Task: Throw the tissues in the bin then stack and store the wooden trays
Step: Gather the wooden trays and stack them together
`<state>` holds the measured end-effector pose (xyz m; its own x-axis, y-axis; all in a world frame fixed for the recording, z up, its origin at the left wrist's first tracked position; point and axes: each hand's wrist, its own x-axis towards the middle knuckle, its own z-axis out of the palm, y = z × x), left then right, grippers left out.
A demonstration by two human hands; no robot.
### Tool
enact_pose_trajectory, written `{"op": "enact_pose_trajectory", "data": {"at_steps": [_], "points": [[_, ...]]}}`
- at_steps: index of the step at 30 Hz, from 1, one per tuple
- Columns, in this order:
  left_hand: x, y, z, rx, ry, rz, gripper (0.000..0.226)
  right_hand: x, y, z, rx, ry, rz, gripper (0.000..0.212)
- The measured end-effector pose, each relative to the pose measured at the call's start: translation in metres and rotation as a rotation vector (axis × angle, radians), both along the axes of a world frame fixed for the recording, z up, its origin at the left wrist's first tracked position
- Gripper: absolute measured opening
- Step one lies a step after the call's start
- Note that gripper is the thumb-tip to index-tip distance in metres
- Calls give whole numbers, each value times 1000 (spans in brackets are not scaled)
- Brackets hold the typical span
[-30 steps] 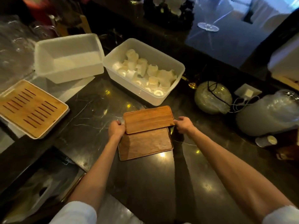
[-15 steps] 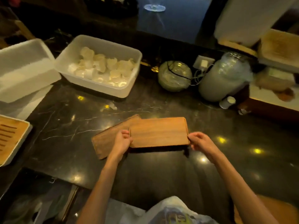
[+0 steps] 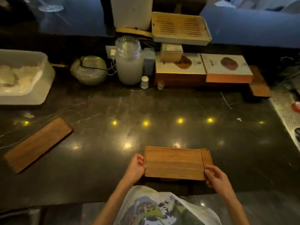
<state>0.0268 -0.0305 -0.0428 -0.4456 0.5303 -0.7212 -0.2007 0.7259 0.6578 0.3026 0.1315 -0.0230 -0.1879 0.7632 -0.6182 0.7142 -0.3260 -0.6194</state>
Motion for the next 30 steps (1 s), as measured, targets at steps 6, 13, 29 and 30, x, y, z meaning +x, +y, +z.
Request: {"op": "enact_pose_trajectory", "data": {"at_steps": [6,13,29,30], "points": [[54,40,-2,-48,156,3,21,37,49,-9,178,-14,179,33],[87,53,-8,-146,335,43,23,52,72,-9,185,-8,338,37],[113,54,-9,-152,440,107,22,67,77,-37,129,-61,444,45],[113,53,-9,-155,444,109,22,67,77,-37,128,-56,445,45]]}}
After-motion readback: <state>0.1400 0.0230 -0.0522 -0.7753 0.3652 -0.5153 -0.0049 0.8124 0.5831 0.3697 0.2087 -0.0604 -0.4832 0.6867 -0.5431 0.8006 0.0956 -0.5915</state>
